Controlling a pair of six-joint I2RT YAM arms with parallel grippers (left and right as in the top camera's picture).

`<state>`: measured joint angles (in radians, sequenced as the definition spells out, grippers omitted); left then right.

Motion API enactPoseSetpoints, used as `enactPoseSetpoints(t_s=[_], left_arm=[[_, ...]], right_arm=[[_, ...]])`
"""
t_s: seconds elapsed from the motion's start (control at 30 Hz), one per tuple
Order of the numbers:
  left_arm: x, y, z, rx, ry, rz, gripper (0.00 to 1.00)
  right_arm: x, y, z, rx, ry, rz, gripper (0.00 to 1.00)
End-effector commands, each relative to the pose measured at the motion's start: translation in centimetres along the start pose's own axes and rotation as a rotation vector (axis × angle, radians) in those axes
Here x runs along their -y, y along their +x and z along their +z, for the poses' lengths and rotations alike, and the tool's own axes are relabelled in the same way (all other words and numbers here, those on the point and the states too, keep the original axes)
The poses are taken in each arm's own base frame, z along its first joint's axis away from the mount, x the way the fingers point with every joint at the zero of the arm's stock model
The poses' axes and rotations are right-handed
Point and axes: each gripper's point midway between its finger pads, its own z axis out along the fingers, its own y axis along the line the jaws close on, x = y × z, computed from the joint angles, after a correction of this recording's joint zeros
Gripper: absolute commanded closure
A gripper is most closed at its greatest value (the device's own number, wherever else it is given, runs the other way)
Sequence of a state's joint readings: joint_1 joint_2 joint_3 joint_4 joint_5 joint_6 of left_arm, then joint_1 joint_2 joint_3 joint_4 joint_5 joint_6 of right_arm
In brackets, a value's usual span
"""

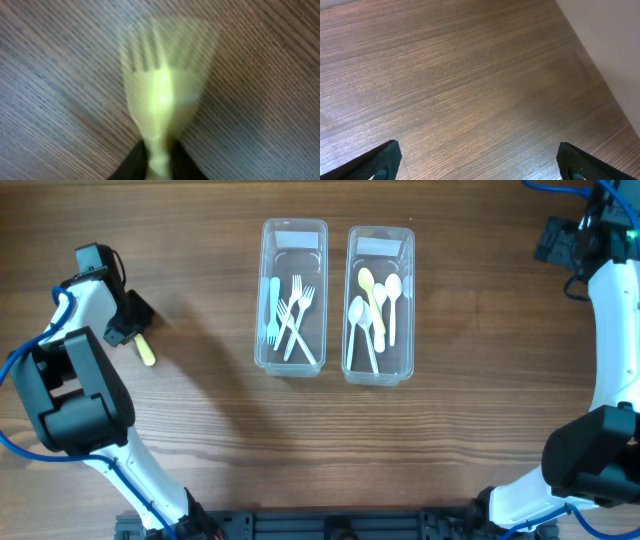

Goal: Pack container
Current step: 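Lower the left gripper and grasp the yellow fork by its handle, then carry the yellow fork right and drop it into the left container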

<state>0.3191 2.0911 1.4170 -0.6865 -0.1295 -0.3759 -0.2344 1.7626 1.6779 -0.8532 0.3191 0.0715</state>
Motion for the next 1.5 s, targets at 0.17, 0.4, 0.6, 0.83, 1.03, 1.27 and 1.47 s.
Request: enactPoseSetpoints(t_s=[0.17, 0.4, 0.6, 0.83, 1.03, 1.27, 1.47], left_arm=[[-0.8, 1.8, 1.4, -0.071, -0.032, 0.016, 0.96], [1.7, -0.5, -4.7, 0.002, 0.13, 0.002, 0.96], [6.1, -1.2, -12.1, 0.096, 0.38, 0.039, 0.96], [13.6, 3.3, -21.2, 0.153, 0.652, 0.261, 0.96], [19.1, 9.6, -23.0, 0.147, 0.705, 0.528, 0.94], [21.8, 13.9, -23.1, 0.194, 0.624, 0.665, 0.88], [23.3, 16.6, -21.8, 0.165, 0.596, 0.732, 0.85]], right_arm=[[0.0, -0.2, 0.1, 0.003, 0.014, 0.003, 0.0], [0.0, -0.2, 0.1, 0.003, 0.014, 0.004, 0.0], [0.0, -0.2, 0.1, 0.003, 0.014, 0.004, 0.0], [0.0, -0.2, 0.1, 0.003, 0.013, 0.004, 0.0], [0.0, -0.2, 0.1, 0.003, 0.014, 0.004, 0.0], [0.0, -0.2, 0.1, 0.003, 0.014, 0.004, 0.0], [0.0, -0.2, 0.1, 0.003, 0.013, 0.004, 0.0]])
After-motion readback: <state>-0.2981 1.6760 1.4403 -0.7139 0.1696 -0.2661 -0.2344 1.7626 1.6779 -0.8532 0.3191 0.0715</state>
